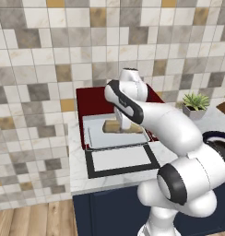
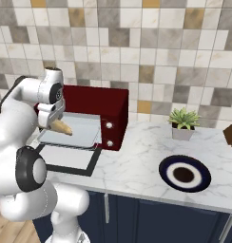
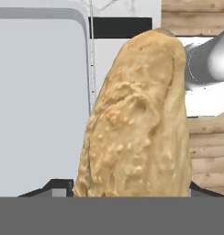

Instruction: Pull the toaster oven rack outwards. Pick up the baguette from the plate and place it on the toaster oven rack. Close the toaster oven door fully and set the temperature to the lowest setting.

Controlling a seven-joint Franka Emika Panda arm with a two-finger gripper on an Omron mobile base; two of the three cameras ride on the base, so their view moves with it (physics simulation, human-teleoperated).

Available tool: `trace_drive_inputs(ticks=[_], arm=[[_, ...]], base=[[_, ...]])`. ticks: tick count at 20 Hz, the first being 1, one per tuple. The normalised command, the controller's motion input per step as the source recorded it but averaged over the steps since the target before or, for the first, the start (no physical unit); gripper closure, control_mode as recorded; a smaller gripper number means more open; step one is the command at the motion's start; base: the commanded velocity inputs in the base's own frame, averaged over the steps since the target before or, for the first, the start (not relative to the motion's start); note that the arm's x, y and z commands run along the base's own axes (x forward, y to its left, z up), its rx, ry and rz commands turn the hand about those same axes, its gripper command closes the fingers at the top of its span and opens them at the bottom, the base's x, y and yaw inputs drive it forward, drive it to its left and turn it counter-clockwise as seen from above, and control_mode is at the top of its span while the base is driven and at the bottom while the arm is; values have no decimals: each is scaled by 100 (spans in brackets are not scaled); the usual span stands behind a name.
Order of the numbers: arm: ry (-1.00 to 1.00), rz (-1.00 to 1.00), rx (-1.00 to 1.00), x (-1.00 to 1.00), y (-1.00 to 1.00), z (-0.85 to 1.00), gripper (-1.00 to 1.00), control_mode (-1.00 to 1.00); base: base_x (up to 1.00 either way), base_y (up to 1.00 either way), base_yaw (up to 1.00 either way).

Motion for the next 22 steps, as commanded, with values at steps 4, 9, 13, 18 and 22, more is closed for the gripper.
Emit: trace_drive_inputs(ticks=[4,9,13,18,22], arm=[[-1,5,0,5,0,-26,100,-100],[-2,5,0,16,0,-27,100,-100],[-3,5,0,29,0,-25,100,-100],[-7,5,0,33,0,-19,100,-100],[-7,6,0,37,0,-13,100,-100]], base=[[0,0,0],[0,0,0],[0,0,0],[0,0,0],[0,0,0]])
